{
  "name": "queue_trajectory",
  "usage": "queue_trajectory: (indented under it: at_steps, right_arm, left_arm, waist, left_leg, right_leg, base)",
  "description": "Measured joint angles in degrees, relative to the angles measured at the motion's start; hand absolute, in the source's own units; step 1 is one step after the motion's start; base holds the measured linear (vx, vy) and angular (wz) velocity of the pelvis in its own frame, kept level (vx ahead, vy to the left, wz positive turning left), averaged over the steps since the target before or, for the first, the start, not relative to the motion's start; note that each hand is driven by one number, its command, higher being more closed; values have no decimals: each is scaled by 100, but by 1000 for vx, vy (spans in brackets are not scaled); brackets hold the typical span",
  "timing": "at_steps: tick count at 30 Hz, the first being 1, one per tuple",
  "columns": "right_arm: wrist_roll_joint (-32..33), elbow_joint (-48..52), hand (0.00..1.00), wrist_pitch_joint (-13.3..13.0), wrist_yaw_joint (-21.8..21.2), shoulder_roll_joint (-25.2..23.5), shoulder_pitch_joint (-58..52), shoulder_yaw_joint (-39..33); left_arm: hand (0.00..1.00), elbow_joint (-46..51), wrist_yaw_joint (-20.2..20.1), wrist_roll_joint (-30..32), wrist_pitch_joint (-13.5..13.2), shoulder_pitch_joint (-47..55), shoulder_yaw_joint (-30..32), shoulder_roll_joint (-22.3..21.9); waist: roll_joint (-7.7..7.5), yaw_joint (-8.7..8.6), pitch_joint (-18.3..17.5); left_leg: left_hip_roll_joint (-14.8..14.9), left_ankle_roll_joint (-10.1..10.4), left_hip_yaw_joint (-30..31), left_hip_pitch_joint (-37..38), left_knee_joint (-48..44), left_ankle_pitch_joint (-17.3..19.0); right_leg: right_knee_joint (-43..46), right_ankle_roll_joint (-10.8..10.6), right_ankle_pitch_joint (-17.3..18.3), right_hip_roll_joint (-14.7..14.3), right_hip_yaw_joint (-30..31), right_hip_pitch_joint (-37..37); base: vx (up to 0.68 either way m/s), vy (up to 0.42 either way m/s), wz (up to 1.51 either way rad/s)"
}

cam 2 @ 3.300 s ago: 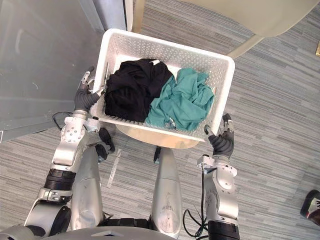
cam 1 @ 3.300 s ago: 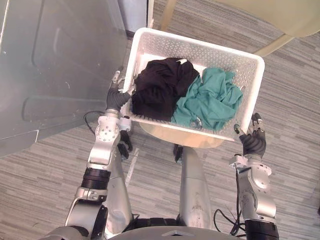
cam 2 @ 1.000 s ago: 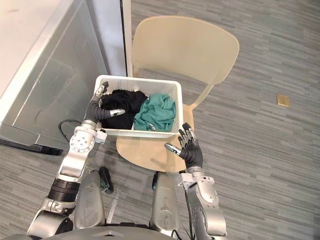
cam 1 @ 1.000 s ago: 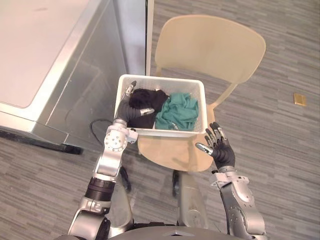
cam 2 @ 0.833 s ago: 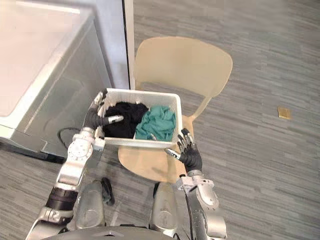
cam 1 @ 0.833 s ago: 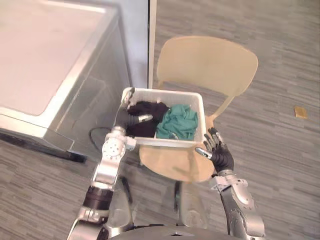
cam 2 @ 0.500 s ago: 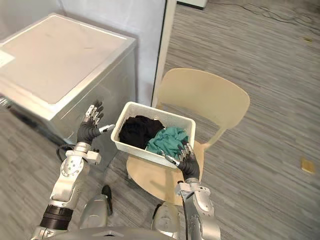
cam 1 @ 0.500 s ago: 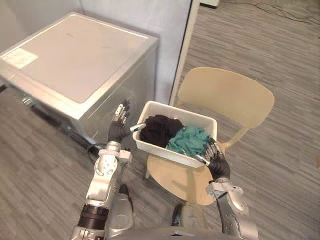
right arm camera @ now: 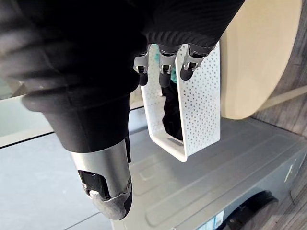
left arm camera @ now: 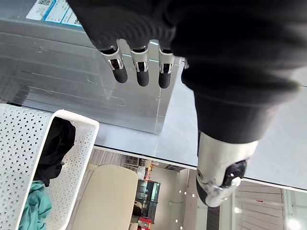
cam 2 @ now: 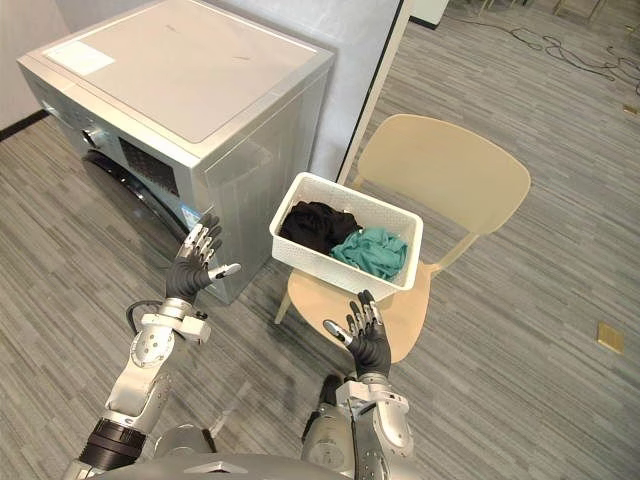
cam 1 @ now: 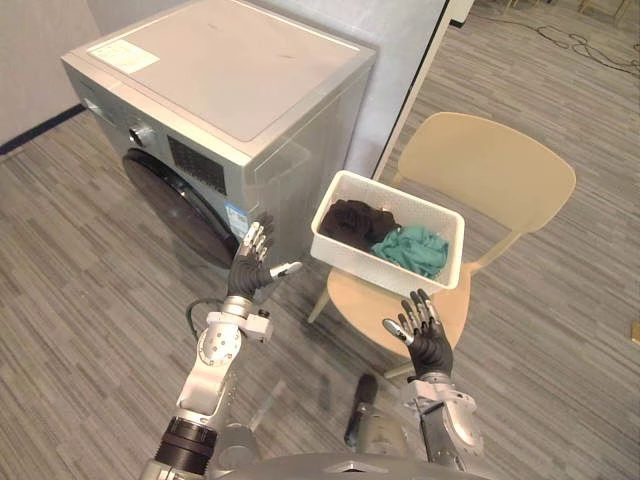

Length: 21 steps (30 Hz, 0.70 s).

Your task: Pick up the laundry basket with both hands and put the clothes into the washing machine.

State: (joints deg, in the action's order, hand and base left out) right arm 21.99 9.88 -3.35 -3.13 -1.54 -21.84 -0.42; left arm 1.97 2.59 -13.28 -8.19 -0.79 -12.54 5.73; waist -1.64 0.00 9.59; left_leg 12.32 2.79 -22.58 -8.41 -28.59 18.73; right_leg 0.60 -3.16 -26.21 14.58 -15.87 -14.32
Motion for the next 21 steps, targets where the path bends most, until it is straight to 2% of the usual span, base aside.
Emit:
queue_trajectory:
  at_steps: [1,2,3,4,5,6,7,8,9,10,11,12,14,16,17,18,19,21]
  right_arm:
    - [0,-34,0,-11,0,29,70,14]
    - [-20,-221,0,-23,-3,66,209,49]
    - [-70,-371,0,-24,-3,73,269,79]
    - [-187,-538,0,-22,-2,65,325,125]
    - [-217,-540,0,-23,-3,57,321,172]
    - [-217,-527,0,-28,-4,60,340,248]
    - [-218,-524,0,-28,-8,68,367,256]
    - [-219,-527,0,-27,-5,92,390,260]
    - [-245,-513,0,-36,14,176,472,265]
    - [-294,-503,0,-37,20,225,518,268]
    - [-380,-492,0,-41,76,319,660,318]
    - [-413,-492,0,-40,110,438,730,354]
    - [-445,-465,0,-35,136,436,734,342]
    - [-604,-159,0,-36,259,423,640,224]
    - [-685,-16,0,-43,301,447,641,126]
    - [-851,49,0,-43,370,489,659,-13]
    - [-893,53,0,-43,395,548,694,-78]
    - [-920,33,0,-48,461,684,818,-322]
  left_arm:
    - [0,-32,-38,0,0,-14,71,-11]
    - [0,-51,-47,-1,2,-20,134,-16]
    - [0,-50,-48,-3,0,-23,151,-10]
    - [0,-50,-47,-5,-3,-25,182,-7]
    - [0,-50,-45,-5,-5,-41,166,-10]
    - [0,-63,-41,-4,-3,-73,79,-30]
    - [0,-66,-38,-1,-3,-85,54,-55]
    - [0,-83,-35,0,-1,-85,42,-104]
    - [0,-97,-27,29,28,-74,41,-190]
    - [0,-96,-28,64,28,-74,42,-227]
    - [0,-109,-32,121,32,-72,73,-293]
    - [0,-135,-32,121,82,-18,105,-393]
    - [0,-170,-34,120,124,133,98,-425]
    - [0,-169,-39,113,153,216,84,-461]
    - [0,-169,-62,112,155,177,76,-469]
    - [0,-167,-119,114,154,212,60,-504]
    - [0,-166,-151,116,154,258,51,-525]
    - [0,-173,-195,118,152,397,-22,-526]
  waist:
    - [57,-51,36]
    - [56,-97,54]
    - [88,-76,69]
    - [111,-29,81]
    - [31,-60,48]
    - [-15,-125,18]
    - [-61,-119,2]
    - [-52,-59,4]
    - [11,-15,-33]
    - [43,37,-58]
    - [148,139,-75]
    - [269,189,-73]
    - [244,204,-71]
    - [198,141,-100]
    - [196,94,-94]
    - [236,85,-111]
    - [278,93,-136]
    - [315,81,-198]
  left_leg:
    - [9,-56,-13,-62,64,-76]
    - [-7,-106,29,-77,303,-291]
    - [-13,-135,100,-73,497,-447]
    - [-100,-158,298,-87,835,-720]
    - [-217,-170,529,-130,1079,-938]
    - [-446,-195,969,-255,1440,-1311]
    - [-540,-181,1086,-300,1578,-1450]
    - [-655,-141,1238,-397,1793,-1634]
    - [-785,-145,1456,-533,2193,-1967]
    - [-818,-151,1512,-611,2402,-2118]
    - [-837,-125,1659,-805,2706,-2465]
    - [-763,-134,1817,-964,2909,-2636]
    - [-721,-146,1951,-1003,2966,-2930]
    - [-640,-498,1205,-1055,2882,-2609]
    - [-547,-644,580,-1099,2705,-2260]
    - [-335,-595,-168,-1124,2347,-1959]
    - [-289,-557,-284,-1125,2254,-1933]
    - [-400,-420,-253,-1161,2059,-2000]
  right_leg:
    - [423,68,450,-41,124,-93]
    - [1423,104,1432,-148,234,-217]
    - [2054,34,1959,-245,297,-261]
    - [2895,20,2635,-435,490,-240]
    - [3206,-27,3028,-584,708,-108]
    - [3371,-185,3552,-833,1042,104]
    - [3240,-187,3657,-876,1120,162]
    - [2981,-231,3734,-889,1289,199]
    - [2473,-300,3817,-908,1341,273]
    - [2180,-285,3862,-913,1335,321]
    - [1653,-227,3927,-1005,1286,314]
    - [1484,-148,3775,-1112,1074,247]
    - [1730,-92,3876,-1085,765,235]
    - [1900,-65,3935,-943,358,274]
    - [1896,-76,3923,-799,206,335]
    - [1939,-92,3933,-631,-49,469]
    - [1995,-123,3961,-604,-116,521]
    - [2094,-284,4274,-439,-296,724]
  base:
    - [-372,180,-10]
    - [-230,89,21]
    - [-247,73,39]
    - [-219,-10,66]
    - [-212,-85,142]
    - [-162,-116,149]
    - [-135,-138,143]
    - [-157,-111,103]
    - [-141,-100,92]
    - [-127,-88,84]
    - [-129,-71,66]
    - [-145,-53,63]
    - [-112,-38,76]
    - [-43,-55,100]
    - [9,30,119]
    - [27,78,105]
    - [32,83,95]
    - [33,53,80]
